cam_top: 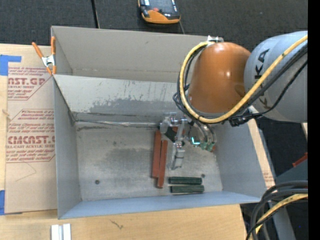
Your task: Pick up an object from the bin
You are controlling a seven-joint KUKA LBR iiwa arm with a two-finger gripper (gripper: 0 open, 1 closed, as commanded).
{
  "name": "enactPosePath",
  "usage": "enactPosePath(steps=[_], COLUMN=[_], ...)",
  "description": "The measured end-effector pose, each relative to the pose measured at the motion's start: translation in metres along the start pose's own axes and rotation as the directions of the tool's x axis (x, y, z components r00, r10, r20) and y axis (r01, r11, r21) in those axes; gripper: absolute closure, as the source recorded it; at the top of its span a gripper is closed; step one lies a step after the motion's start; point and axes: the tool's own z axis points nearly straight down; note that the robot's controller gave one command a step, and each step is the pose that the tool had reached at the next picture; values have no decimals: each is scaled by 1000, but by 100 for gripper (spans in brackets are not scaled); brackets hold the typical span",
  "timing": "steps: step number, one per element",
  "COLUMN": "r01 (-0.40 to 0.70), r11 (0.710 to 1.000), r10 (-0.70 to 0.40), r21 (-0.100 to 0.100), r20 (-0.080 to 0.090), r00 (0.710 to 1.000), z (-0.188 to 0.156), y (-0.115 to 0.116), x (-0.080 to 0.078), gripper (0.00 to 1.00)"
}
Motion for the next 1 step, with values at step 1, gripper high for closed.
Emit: enactPosePath(steps=[1], r01=[-1], r11=[1000], r10=[1], r21=[-1], r20=[8], r00=[1000], z=[-4], y=[0], x=[-2], gripper=[0])
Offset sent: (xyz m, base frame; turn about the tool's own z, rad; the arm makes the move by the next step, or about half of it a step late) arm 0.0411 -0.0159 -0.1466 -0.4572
